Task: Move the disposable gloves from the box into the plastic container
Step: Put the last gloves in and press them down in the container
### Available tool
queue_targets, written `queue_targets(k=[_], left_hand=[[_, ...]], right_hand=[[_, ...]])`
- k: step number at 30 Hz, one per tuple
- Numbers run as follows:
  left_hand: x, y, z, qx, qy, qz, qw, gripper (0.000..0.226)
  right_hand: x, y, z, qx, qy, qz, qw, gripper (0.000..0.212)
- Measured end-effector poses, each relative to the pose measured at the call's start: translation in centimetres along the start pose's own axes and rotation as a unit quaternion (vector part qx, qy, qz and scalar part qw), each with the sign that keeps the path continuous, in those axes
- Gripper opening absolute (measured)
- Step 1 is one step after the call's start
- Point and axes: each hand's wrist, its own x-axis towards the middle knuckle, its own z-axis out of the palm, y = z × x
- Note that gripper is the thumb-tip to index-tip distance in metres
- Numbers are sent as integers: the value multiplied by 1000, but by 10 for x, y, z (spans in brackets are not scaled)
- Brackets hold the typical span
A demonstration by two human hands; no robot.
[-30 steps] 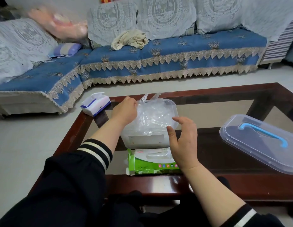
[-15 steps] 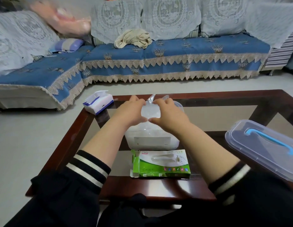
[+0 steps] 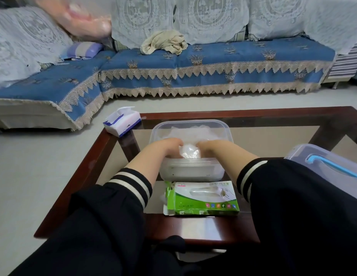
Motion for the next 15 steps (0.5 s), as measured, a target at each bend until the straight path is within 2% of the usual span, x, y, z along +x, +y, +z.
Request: queue_targets(k=[4, 6, 9, 11, 12, 13, 15], left_hand=[[-35, 3, -17, -31, 96, 25, 995, 32], [-55, 3, -14, -67, 132, 45, 988, 32], [-83, 0, 6, -145, 125, 54, 980, 32], [-91, 0, 25, -168, 153, 46, 973, 28], [-91, 1, 34, -166, 187, 41, 967, 26], [-89, 2, 41, -156, 222, 38, 962, 23], [-88, 9, 52, -151, 275, 33, 949, 21]], right_hand=[[-23, 3, -20, 48, 26, -17, 998, 54], [-37, 9, -28, 111, 50, -28, 992, 54], [-65, 21, -30, 156, 171, -43, 972, 39], [-89, 25, -18, 197, 266, -59, 942, 24], [-101, 25, -10, 241, 273, -72, 929, 19], [-111, 25, 0, 300, 245, -82, 918, 18], [-126, 20, 24, 377, 148, -101, 909, 20]])
